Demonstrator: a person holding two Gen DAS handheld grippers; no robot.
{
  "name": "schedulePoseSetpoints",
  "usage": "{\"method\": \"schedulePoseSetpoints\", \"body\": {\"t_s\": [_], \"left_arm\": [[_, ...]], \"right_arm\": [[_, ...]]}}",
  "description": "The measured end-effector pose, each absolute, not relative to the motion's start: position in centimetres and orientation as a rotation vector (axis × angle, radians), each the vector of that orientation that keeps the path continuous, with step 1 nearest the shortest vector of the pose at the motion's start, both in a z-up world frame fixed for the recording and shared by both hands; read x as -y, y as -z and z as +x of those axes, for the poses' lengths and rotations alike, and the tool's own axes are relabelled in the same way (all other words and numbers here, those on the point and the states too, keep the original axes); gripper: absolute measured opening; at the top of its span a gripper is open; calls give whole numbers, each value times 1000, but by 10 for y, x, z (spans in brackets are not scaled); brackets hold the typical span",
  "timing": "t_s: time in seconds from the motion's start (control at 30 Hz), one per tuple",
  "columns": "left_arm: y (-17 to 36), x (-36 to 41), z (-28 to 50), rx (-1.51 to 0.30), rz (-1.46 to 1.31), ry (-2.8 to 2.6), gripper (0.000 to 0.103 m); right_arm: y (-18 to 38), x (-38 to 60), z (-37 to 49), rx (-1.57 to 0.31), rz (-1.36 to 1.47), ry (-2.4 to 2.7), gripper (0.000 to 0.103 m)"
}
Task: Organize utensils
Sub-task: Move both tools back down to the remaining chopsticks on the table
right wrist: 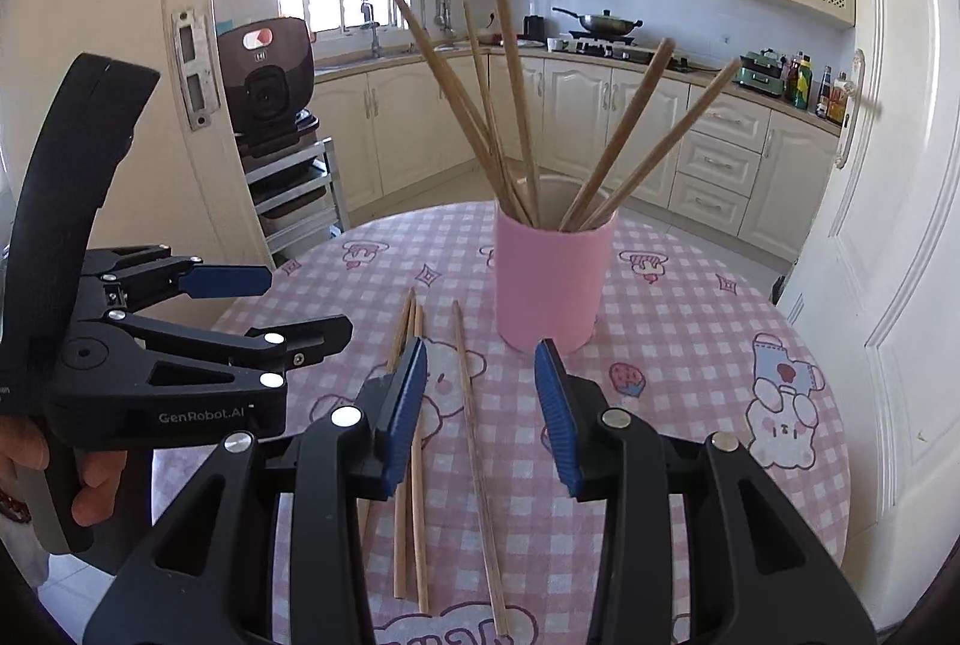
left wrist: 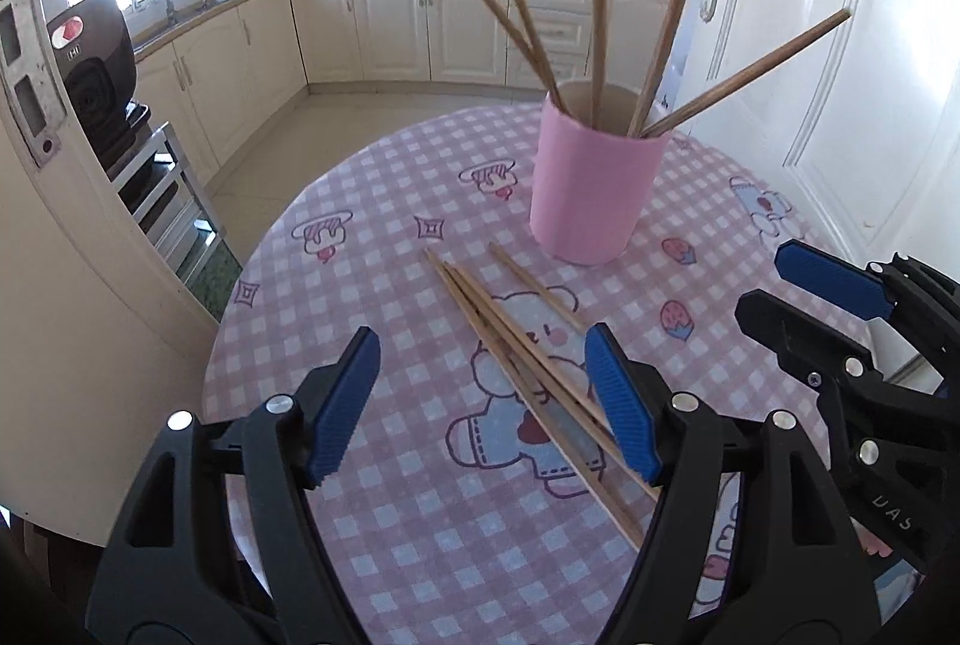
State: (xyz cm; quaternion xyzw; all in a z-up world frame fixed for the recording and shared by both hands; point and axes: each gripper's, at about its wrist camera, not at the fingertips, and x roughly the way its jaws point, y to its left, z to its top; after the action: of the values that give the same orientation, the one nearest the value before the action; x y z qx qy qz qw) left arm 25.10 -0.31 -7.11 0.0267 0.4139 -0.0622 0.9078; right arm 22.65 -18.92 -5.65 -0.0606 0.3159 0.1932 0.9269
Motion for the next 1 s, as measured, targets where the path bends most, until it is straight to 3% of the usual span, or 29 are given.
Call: {"method": "schedulePoseSetpoints", "body": {"t_s": [0.4, 0.8, 0.93, 1.0], "left_arm": [[132, -12, 292, -1089, -36, 68, 70], [145, -6, 306, -1103, -33, 72, 70], [144, -1, 307, -1101, -15, 115, 60], [144, -1, 310, -1115, -13, 127, 60]], "right_arm": [[114, 185, 255, -840, -138, -400, 40], [132, 174, 271, -899, -158, -426, 41], [138, 170, 276, -922, -169, -437, 40], [139, 168, 277, -924, -174, -435, 41]]}}
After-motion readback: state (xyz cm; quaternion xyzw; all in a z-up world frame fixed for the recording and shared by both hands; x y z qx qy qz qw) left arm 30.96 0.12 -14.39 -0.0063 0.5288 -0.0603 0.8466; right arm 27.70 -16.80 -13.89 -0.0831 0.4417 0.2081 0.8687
